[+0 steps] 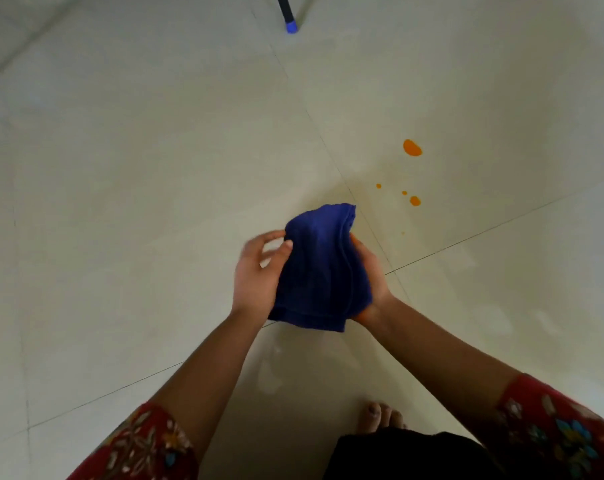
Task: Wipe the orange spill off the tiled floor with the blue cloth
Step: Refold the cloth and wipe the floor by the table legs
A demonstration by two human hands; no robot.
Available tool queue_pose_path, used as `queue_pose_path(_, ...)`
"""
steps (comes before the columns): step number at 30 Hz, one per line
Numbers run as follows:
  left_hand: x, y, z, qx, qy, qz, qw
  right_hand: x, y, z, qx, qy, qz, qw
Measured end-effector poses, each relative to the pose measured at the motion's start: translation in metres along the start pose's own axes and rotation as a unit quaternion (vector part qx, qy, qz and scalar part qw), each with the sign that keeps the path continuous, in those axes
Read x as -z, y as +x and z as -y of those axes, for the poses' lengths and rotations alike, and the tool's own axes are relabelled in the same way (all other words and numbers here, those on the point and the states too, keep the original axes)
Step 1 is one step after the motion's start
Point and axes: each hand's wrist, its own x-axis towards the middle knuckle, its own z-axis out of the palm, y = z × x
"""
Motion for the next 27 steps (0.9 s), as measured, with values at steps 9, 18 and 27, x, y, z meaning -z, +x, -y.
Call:
queue_pose_path(9,0.009,0.002,-0.041,-0.089,0.126,-0.001,0.988,-0.019,-0.009,-0.019,0.089,-0.174,0.026,0.98)
queue_pose_path(18,0.043,0.003,-0.075,-0.145,0.198,0.131,0.961,-0.04,-0.014,-0.018,0.242,-0.429,0.026,0.87)
queue_pose_path(27,0.083,0.007,-0.083,0.102,-0.078,0.172,0.977,-0.055,-0.015,0.017,0.279,-0.485,0.055,0.827)
